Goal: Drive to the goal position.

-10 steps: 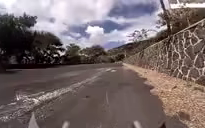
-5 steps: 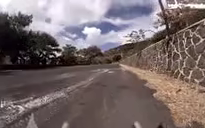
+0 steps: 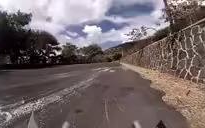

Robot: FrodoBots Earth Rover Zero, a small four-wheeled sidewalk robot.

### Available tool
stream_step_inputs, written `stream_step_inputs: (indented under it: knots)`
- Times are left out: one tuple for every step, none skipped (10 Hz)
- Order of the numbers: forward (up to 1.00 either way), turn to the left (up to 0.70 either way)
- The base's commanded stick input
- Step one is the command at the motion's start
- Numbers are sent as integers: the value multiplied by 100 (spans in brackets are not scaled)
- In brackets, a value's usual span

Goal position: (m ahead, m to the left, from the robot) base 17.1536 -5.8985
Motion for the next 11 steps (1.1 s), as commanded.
stream_step_inputs:
  knots:
    - [50,-6]
    - [50,-15]
    - [50,-24]
    - [50,-25]
    - [50,-25]
    - [50,-25]
    - [50,-25]
    - [50,-25]
    - [50,-25]
    - [50,-25]
    - [50,-25]
